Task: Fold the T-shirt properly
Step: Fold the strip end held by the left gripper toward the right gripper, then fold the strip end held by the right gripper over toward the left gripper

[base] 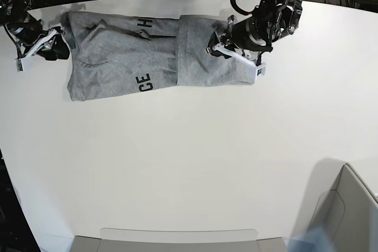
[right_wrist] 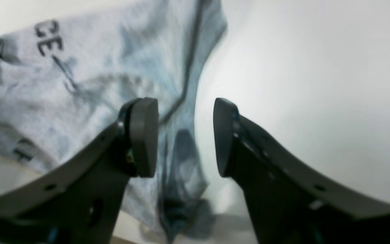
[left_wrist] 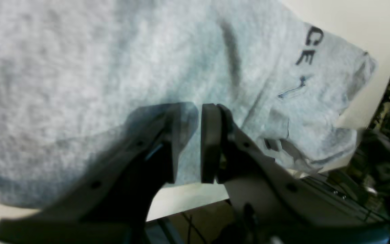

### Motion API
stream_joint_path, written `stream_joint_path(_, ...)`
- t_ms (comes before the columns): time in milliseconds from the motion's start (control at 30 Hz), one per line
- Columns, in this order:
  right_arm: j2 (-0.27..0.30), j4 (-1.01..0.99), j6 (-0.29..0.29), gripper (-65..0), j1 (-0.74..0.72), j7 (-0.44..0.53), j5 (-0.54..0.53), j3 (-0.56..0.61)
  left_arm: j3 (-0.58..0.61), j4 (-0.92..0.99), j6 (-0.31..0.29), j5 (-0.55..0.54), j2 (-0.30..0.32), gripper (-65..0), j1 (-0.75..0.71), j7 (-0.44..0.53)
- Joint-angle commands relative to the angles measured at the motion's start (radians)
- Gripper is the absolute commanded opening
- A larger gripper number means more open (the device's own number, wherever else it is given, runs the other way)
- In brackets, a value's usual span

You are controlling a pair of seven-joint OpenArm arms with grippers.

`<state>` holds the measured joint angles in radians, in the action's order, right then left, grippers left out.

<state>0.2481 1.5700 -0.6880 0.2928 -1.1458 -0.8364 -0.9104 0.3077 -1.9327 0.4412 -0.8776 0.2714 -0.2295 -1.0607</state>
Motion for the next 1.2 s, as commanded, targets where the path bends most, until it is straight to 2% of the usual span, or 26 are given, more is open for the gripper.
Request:
stream_joint_path(0,0.017,-0.027,-0.010,-38.3,-0.013,0.010,-0.031,-0.005,0.000,-0.015,0.000,-0.012,0.006,-54.6,0.005,0.000)
stream_joint_path(133,0.030,-0.178,-0.010,-38.3,-0.050,0.010,-0.037,0.000,0.005,-0.015,0.000,-0.012,0.002,-54.5,0.002,-0.002)
stream_joint_path(267,0.044,-0.233,-0.010,-38.3,-0.065,0.010,-0.040,0.067,0.038,-0.015,0.000,-0.012,0.006,-54.5,0.006,0.003)
stream_joint_path(433,0.032,-0.236,-0.010,-38.3,-0.068,-0.035,-0.042,0.141,0.038,-0.015,0.000,-0.012,0.004,-54.5,0.006,0.003)
stream_joint_path(500,0.009,-0.236,-0.010,-38.3,-0.070,-0.044,-0.042,0.139,0.038,-0.015,0.000,-0.012,0.004,-54.5,0.006,0.003)
stream_joint_path(633,-0.014,-0.236,-0.010,-38.3,-0.070,-0.047,-0.036,0.156,0.038,-0.015,0.000,-0.012,0.006,-54.5,0.008,0.003)
stream_joint_path(833,-0.039,-0.236,-0.010,-38.7,-0.073,-0.040,-0.033,0.244,0.038,-0.014,0.000,-0.012,0.004,-54.5,0.008,0.003)
stream_joint_path(900,-0.043,-0.233,-0.010,-42.6,-0.091,-0.040,-0.008,0.261,0.038,-0.014,0.000,-0.012,0.004,-54.5,0.008,0.003)
stream_joint_path(933,-0.045,-0.233,-0.010,-46.7,-0.100,-0.040,0.016,0.261,0.037,-0.014,0.000,-0.012,0.006,-54.5,0.008,0.003)
stream_joint_path(1033,-0.045,-0.233,-0.010,-63.7,-0.134,0.020,0.111,0.259,0.037,-0.014,0.000,-0.012,0.006,-54.5,0.008,0.003)
stream_joint_path(1167,-0.037,-0.234,-0.010,-65.0,-0.186,0.119,0.233,0.258,0.034,-0.021,0.000,-0.013,0.006,-54.5,0.006,0.003)
